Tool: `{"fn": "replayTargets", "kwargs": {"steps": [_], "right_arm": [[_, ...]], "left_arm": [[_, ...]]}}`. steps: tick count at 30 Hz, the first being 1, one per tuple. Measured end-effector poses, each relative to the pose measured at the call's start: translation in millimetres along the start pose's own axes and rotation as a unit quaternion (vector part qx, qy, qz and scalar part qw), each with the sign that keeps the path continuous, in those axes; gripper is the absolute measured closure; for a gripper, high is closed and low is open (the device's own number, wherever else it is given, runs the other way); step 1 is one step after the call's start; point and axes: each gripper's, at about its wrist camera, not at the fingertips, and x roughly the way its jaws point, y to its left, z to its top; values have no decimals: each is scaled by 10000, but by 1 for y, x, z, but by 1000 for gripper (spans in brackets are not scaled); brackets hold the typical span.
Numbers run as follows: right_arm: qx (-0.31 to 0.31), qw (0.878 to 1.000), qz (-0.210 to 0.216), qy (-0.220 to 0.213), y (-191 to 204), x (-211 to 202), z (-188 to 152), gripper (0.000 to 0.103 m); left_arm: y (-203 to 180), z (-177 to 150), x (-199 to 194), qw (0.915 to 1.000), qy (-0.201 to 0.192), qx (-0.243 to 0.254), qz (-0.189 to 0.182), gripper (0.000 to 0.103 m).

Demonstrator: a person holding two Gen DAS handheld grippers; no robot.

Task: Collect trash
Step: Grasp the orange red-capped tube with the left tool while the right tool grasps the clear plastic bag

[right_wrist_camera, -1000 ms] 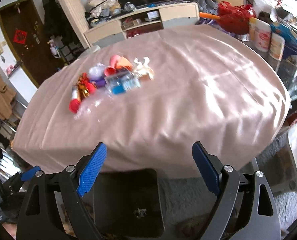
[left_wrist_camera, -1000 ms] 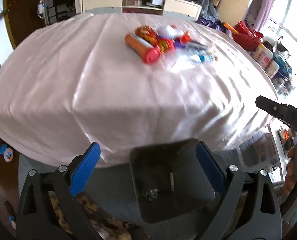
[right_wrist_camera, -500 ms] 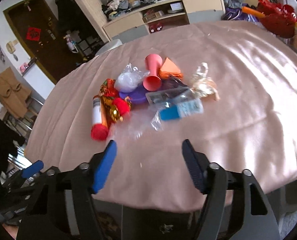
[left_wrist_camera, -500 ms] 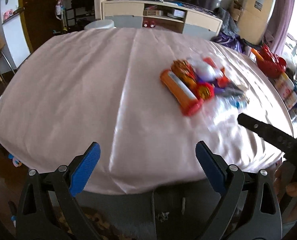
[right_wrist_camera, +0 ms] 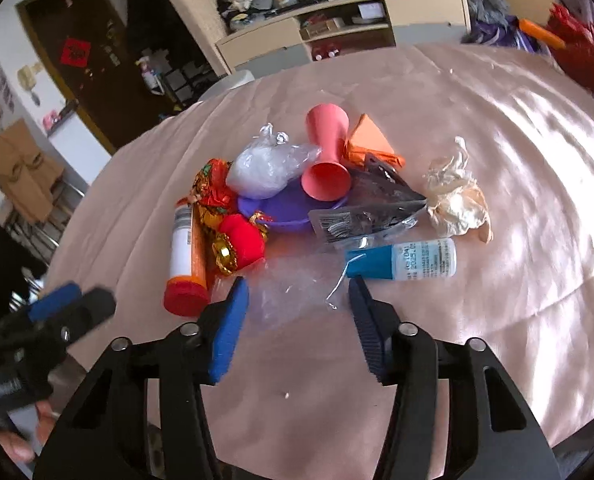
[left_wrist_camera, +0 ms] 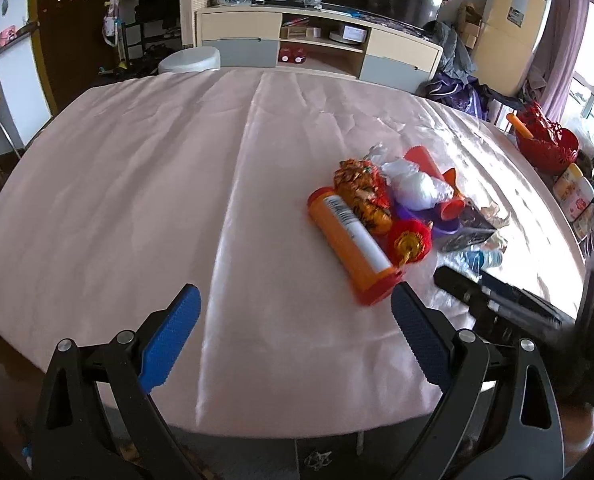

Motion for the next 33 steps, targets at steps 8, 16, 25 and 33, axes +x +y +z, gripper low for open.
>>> {"fn": "replayTargets", "kwargs": {"steps": [8, 16, 25, 33], "right_arm": [[-239, 9997, -11, 10, -8, -18, -7, 71], [97, 9999, 7, -36, -32, -30, -13, 72], [103, 9999, -18, -71, -33, -38, -21, 72], [-26, 9998, 15, -188, -23, -65, -31, 72]], "left_arm": [[-21, 13, 30, 9997, 129, 121, -178, 13], [-40, 11, 52, 9984, 352, 344, -274, 31], [-35, 2, 54, 9984, 390, 340, -232, 66], [-27, -21, 15, 9991, 286, 256, -164, 68]]}}
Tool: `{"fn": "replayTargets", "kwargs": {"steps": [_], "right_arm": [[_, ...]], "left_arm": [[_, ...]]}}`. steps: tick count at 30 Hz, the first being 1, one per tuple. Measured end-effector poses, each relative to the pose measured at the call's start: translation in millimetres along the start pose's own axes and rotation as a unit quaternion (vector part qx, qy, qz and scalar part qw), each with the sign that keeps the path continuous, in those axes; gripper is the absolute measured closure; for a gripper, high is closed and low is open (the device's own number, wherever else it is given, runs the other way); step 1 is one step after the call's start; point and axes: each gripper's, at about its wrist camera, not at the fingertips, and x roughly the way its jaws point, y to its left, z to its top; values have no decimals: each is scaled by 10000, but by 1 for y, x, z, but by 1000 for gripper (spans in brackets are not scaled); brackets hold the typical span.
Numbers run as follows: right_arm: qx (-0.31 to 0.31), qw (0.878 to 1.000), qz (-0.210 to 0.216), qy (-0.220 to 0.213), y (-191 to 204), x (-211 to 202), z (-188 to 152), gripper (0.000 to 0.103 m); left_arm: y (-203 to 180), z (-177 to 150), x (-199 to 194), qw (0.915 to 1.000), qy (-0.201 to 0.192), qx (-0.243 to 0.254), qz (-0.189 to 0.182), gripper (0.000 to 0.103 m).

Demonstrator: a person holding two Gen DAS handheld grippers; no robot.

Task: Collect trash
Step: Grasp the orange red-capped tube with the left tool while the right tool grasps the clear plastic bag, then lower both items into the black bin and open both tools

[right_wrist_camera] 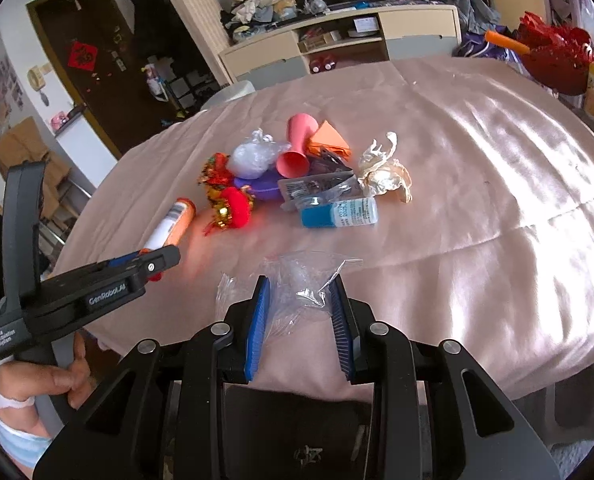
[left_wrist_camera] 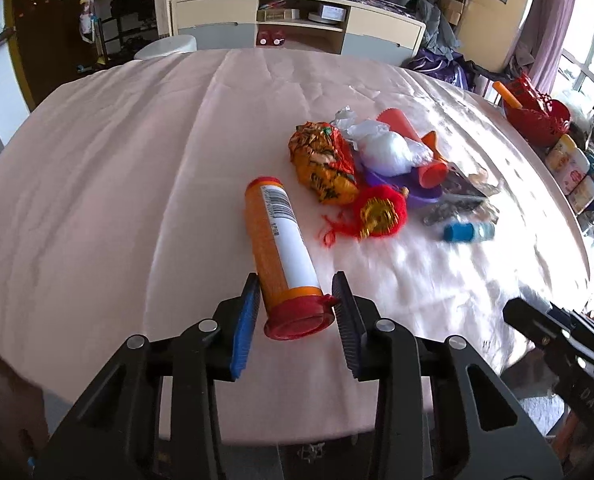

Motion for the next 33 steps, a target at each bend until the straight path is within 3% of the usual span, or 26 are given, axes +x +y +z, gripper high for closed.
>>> {"fn": "replayTargets", "kwargs": {"steps": [18, 22, 33], "right_arm": [[-57, 9995, -225, 230, 4, -59, -80, 72], [-100, 9983, -482, 318, 3, -62, -96, 72], [-221, 9949, -732, 660, 3, -53, -130, 72]], "left_arm": [[-19, -106, -90, 9990, -147, 304, -282, 70], [-21, -125, -102, 9985, -126, 339, -403, 70], [-26, -181, -82, 9967, 383, 259, -661, 70]]}}
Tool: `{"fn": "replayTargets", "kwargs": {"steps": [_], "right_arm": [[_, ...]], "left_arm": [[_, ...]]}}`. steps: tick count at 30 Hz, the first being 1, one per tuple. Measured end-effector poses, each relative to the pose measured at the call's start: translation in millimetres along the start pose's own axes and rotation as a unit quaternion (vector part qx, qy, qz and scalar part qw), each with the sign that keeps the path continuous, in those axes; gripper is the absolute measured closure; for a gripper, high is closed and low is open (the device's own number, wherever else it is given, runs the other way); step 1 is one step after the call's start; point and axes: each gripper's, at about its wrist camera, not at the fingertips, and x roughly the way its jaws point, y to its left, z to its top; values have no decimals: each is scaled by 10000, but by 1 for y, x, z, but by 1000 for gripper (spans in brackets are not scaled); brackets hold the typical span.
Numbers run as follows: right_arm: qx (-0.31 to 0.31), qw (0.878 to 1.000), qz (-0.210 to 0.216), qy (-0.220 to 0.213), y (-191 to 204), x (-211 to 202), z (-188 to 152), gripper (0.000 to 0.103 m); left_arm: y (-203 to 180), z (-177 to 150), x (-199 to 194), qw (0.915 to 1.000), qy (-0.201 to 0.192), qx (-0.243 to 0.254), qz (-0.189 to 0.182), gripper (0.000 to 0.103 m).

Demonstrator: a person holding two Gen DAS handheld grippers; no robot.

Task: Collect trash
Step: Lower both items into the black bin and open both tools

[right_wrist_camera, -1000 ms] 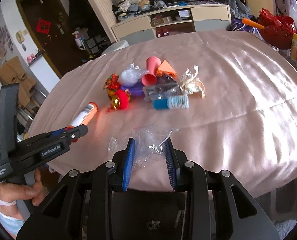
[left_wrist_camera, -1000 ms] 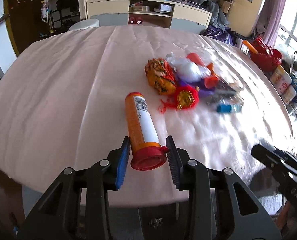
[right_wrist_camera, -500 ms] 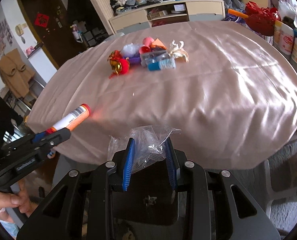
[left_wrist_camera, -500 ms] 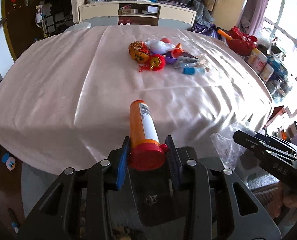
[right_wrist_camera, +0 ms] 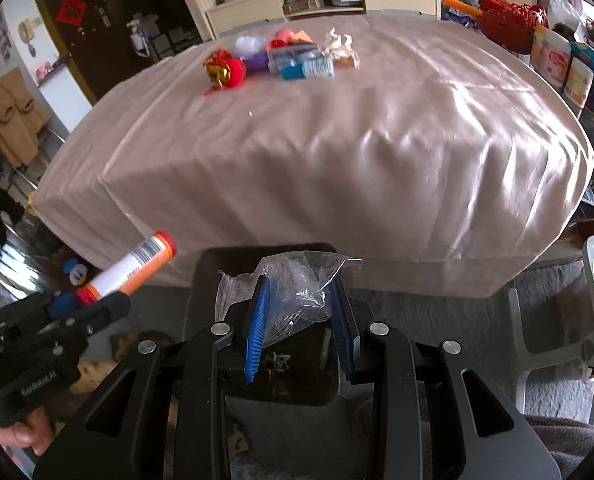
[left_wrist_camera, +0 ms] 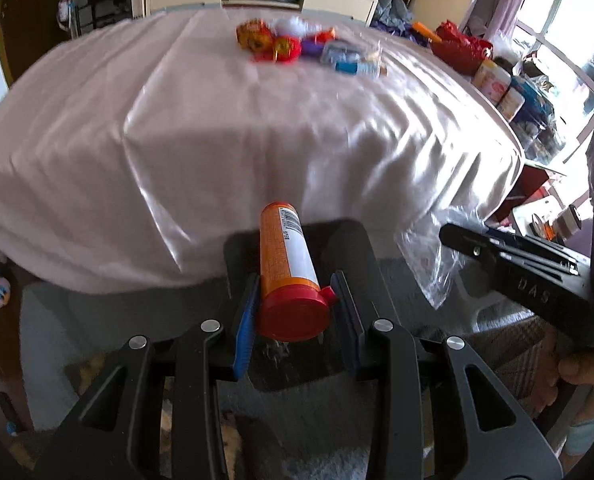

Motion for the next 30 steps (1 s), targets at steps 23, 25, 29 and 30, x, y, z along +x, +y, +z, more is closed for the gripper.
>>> {"fn": "replayTargets", "kwargs": {"steps": [23, 25, 29, 30], "right_arm": [[291, 9980, 226, 517, 2, 45, -22, 58], [321, 9979, 224, 523, 1, 45, -22, 53], [408, 9976, 242, 512, -1, 44, -20, 45], [423, 9975, 246, 504, -3, 44, -20, 44]], "left_arm": [[6, -32, 53, 9969, 753, -70, -218, 69], [8, -32, 53, 9968, 773, -102, -202, 65], [9, -31, 52, 9971, 738, -117, -169, 50], [9, -30, 52, 9972, 731, -108, -151, 49]]}}
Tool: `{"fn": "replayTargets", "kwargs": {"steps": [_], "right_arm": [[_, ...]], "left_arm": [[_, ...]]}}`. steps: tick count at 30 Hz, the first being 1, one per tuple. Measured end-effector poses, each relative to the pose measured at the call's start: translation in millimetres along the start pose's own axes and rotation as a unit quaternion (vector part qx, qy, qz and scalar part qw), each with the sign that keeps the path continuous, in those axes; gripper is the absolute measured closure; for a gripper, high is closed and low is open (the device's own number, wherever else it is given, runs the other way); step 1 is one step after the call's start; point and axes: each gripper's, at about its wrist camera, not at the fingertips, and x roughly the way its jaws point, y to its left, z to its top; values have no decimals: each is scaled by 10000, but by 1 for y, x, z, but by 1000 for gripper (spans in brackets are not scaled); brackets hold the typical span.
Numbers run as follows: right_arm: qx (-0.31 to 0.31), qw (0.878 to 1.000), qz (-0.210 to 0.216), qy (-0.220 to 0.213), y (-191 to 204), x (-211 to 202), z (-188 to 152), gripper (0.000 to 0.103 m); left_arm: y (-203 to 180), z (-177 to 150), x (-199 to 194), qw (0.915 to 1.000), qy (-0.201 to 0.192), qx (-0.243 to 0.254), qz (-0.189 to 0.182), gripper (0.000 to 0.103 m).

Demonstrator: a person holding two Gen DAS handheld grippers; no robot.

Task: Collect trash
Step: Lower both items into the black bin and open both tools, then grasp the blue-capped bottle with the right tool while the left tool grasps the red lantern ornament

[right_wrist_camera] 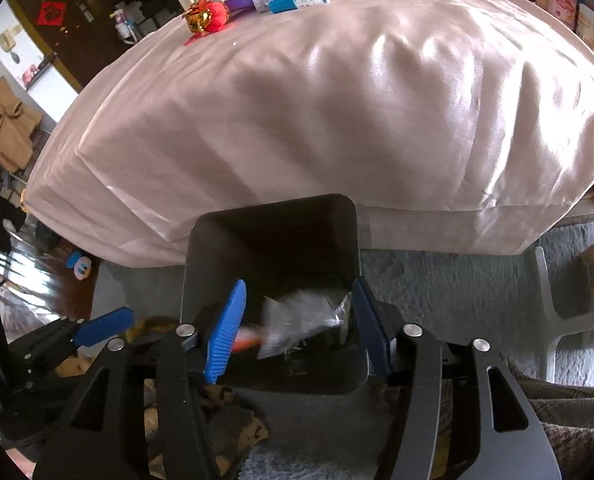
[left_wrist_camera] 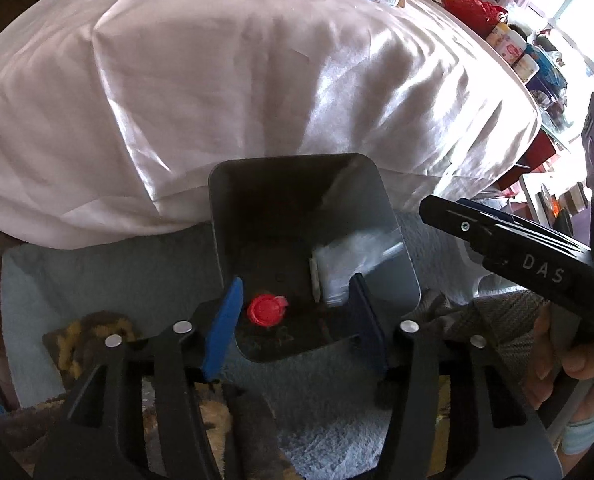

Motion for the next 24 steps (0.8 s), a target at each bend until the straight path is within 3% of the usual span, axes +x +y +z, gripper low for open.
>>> {"fn": "replayTargets", "kwargs": {"steps": [6, 11, 18, 24], "right_arm": [[163, 9998, -33, -93, -9, -7, 4, 30], [401, 9985, -30, -365, -23, -28, 17, 27], [449, 9950, -26, -890, -30, -64, 49, 26], [298, 9942, -148, -1026, -26, -62, 86, 26]], "left_arm": [[-3, 1, -6, 9999, -45, 88, 125, 37], [-1, 11, -25, 9991, -299, 94, 271, 26], [2, 41, -52, 9971, -653, 73, 397, 21], [8, 77, -62, 9949, -853, 25, 536, 21]]}}
